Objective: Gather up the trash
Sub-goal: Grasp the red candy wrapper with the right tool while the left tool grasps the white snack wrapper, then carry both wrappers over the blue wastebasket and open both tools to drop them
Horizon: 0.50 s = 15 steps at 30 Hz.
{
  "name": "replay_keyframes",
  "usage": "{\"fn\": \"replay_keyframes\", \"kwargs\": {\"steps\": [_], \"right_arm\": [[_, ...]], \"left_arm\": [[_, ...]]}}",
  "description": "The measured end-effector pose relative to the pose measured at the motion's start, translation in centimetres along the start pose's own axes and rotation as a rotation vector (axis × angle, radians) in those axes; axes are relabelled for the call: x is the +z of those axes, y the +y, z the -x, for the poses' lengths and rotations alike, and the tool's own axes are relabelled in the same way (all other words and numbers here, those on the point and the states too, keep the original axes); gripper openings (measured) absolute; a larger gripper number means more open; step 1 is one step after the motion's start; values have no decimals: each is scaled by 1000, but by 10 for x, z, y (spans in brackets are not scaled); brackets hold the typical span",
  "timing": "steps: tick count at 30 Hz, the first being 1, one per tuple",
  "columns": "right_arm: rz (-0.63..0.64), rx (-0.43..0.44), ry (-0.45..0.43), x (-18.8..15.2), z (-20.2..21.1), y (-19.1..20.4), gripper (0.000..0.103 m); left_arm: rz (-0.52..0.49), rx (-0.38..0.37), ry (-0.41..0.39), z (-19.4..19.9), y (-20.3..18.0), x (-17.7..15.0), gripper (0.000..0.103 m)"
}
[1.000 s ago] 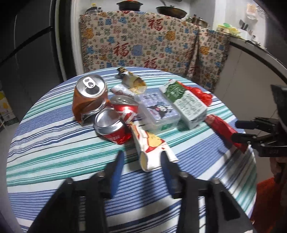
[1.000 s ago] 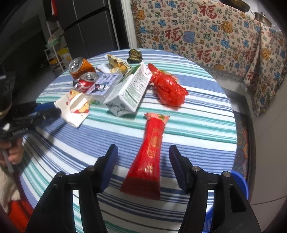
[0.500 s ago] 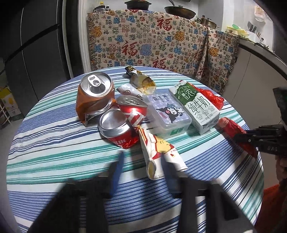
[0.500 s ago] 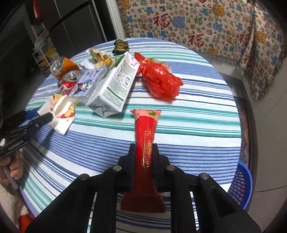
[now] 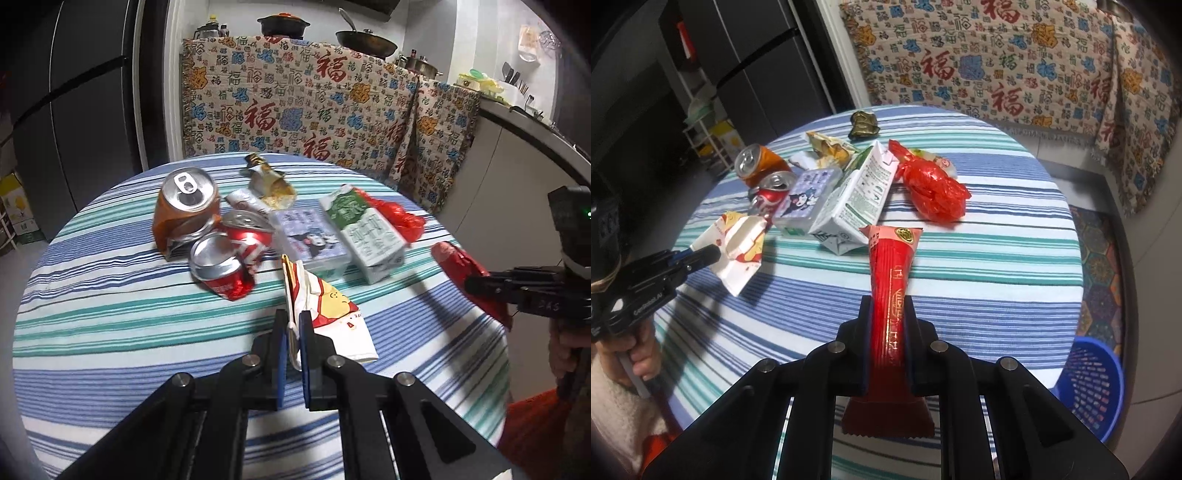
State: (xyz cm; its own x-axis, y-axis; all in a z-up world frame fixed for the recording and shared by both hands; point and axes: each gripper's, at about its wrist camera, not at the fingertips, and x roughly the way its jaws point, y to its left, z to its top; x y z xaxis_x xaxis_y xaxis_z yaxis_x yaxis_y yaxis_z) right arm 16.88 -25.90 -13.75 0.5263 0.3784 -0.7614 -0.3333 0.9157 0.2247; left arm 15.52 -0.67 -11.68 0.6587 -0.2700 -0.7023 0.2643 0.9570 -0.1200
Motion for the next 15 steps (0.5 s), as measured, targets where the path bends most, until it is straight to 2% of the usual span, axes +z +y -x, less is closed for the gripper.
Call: {"fn": "replay_keyframes", "kwargs": {"steps": [4,8,15], "right_arm": [[7,2,-8,-4,7,1,12],[-8,-7,-22,-7,18,-8,11],[-75,-30,-56,-16,44,-43,11]], "left_arm": [[15,-26,8,0,-19,1,6],[-11,-47,2,3,-45,2,6],[-50,-122,0,3,-98,6,6]]}}
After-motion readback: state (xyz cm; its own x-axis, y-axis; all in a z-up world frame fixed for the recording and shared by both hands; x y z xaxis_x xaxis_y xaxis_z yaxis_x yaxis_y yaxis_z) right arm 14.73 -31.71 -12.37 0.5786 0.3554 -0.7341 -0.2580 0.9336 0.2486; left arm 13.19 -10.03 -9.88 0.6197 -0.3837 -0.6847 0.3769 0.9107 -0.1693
